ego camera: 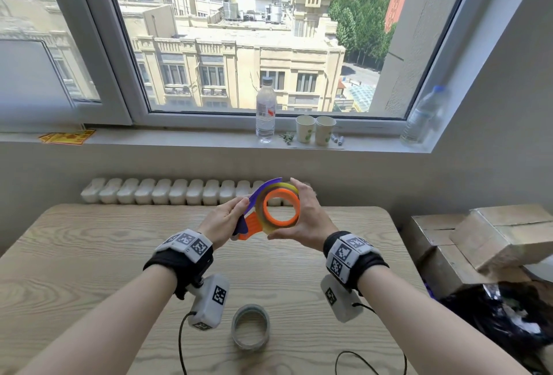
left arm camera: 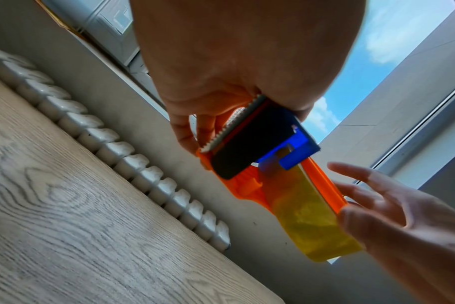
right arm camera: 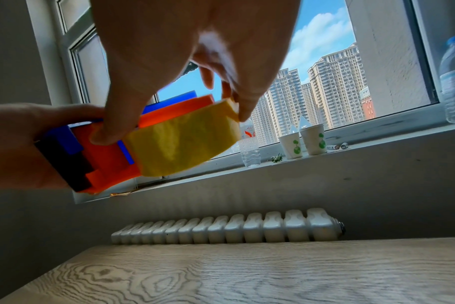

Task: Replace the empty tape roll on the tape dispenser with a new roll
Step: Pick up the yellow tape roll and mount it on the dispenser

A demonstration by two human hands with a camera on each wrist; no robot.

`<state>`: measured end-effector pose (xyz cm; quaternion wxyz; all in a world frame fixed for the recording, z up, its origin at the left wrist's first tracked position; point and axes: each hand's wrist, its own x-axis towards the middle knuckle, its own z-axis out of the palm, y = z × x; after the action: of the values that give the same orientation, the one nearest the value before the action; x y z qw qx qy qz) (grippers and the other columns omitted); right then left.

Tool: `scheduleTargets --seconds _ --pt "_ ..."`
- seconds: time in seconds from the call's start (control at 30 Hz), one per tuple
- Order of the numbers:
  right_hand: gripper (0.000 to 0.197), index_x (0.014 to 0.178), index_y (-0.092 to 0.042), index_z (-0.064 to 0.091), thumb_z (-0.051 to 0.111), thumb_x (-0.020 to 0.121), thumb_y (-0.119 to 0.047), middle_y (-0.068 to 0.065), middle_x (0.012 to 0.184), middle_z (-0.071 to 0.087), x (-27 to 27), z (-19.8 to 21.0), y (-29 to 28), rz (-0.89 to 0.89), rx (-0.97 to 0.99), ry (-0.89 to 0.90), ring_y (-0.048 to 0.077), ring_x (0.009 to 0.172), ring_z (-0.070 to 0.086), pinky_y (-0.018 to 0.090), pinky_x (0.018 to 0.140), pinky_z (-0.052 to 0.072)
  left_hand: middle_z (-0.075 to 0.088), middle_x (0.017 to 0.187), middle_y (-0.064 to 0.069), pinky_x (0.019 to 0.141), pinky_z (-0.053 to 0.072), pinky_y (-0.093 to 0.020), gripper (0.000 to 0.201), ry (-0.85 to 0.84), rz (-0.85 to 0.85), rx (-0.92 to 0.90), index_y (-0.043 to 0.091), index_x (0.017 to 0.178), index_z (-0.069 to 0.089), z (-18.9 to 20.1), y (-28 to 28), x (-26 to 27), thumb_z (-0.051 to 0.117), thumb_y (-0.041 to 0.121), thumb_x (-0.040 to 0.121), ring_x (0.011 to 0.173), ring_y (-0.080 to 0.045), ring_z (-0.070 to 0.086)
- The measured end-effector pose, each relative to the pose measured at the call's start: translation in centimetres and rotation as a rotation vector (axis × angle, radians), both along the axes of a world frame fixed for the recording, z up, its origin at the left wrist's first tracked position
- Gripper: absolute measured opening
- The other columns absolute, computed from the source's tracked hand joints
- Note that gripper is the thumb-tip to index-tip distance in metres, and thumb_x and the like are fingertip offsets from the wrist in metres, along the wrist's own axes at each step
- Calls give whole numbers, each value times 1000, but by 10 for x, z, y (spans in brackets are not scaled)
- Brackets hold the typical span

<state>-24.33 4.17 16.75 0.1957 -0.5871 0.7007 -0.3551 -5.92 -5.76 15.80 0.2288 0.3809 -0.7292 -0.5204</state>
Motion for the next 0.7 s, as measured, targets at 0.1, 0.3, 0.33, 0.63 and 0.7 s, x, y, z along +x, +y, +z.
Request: scheduleTargets --seconds 0.1,0.3,0.33,0.63,0.7 --pt "94 146 -18 19 72 74 -47 8 148 34 -2 10 -1 -32 70 -36 21 135 36 35 110 32 55 55 1 51 40 -28 31 -38 14 -25 33 109 62 1 1 2 36 42 96 49 -15 48" --pt "64 138 -30 35 67 83 -28 9 131 53 -8 28 -9 12 189 165 23 116 52 37 98 43 58 61 2 60 47 -32 34 -210 -84 -122 39 119 58 5 1 6 35 46 95 55 -15 54" --pt "58 134 -30 41 68 83 -26 9 126 57 -7 29 -10 13 199 191 22 111 55 36 96 44 60 61 3 65 49 -35 37 -243 -106 -148 38 121 57 7 1 6 35 48 94 57 -14 56" --pt "25 104 -17 64 70 81 -25 8 103 68 -7 24 -4 -3 204 249 21 90 61 30 79 47 64 78 9 62 42 -20 37 -432 -169 -278 41 114 63 27 6 1 36 54 91 71 -6 59" --pt "24 102 -16 64 69 81 -27 8 99 68 -7 21 -3 -22 196 256 21 84 59 28 74 44 65 77 2 62 45 -24 40 -353 -152 -163 31 106 66 26 3 0 35 52 93 68 -15 61"
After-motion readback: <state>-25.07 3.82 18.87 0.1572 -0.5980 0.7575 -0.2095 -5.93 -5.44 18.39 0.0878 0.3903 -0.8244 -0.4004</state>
